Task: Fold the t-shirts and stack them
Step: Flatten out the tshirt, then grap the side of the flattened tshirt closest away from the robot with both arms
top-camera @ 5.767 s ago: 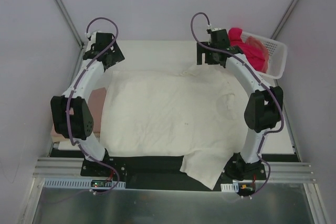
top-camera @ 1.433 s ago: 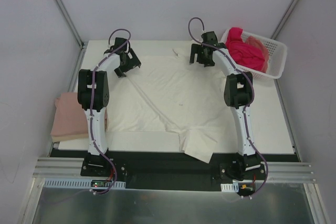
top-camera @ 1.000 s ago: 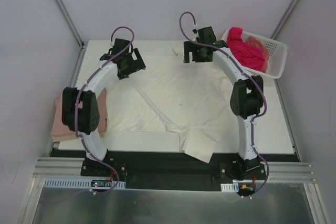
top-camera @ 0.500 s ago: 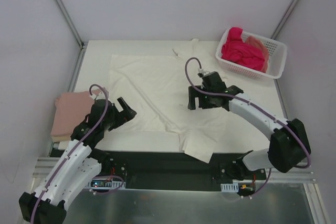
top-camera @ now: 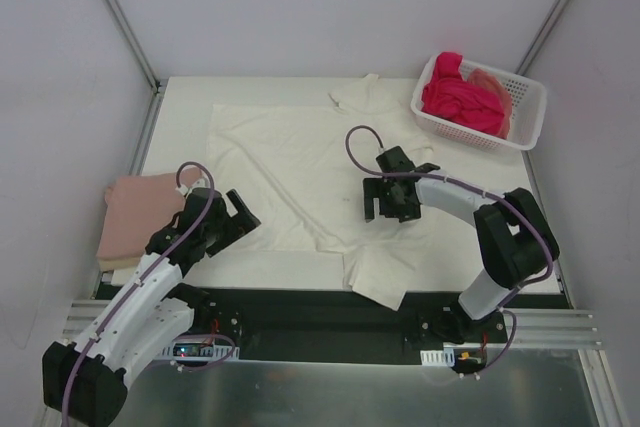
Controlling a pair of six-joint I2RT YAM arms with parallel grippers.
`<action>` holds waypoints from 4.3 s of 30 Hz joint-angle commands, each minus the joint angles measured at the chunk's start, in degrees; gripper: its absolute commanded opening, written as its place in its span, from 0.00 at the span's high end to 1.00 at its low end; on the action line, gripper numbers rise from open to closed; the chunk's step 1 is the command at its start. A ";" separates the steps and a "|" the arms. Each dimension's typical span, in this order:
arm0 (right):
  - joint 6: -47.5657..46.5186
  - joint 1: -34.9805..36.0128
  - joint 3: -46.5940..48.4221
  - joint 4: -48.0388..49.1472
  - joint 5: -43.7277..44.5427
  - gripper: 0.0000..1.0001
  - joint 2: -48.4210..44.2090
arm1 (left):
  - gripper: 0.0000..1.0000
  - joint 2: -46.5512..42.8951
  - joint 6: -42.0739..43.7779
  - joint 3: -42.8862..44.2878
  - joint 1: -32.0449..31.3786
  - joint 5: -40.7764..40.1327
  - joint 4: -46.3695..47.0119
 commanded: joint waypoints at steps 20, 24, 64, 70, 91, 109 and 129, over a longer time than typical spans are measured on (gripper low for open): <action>-1.72 -8.51 -4.71 1.13 -4.70 0.03 -12.91 | 0.13 1.56 -15.95 2.28 -0.62 -20.97 -25.51; -3.64 -7.63 -4.79 0.17 -5.84 0.03 -21.18 | 0.22 1.11 -20.42 0.86 -0.62 -23.79 -25.34; 16.73 29.29 -17.53 -26.83 9.02 0.01 -38.79 | 1.00 20.97 -22.64 1.04 -0.53 -26.61 -14.70; 17.62 29.38 -21.76 -19.88 5.67 0.13 -34.92 | 1.00 21.15 -22.11 1.39 -0.53 -26.17 -14.61; 20.69 29.90 -19.38 -20.57 8.92 1.00 -24.27 | 1.00 15.89 -22.28 0.25 -0.53 -25.82 -14.61; 26.31 40.28 -19.83 -28.39 1.44 1.00 -32.45 | 1.00 -9.26 -26.94 -4.33 -0.53 -24.94 -24.80; 17.36 33.87 -12.37 -32.35 10.67 1.00 -30.17 | 1.00 -10.85 -25.10 3.76 -0.53 -27.66 -29.92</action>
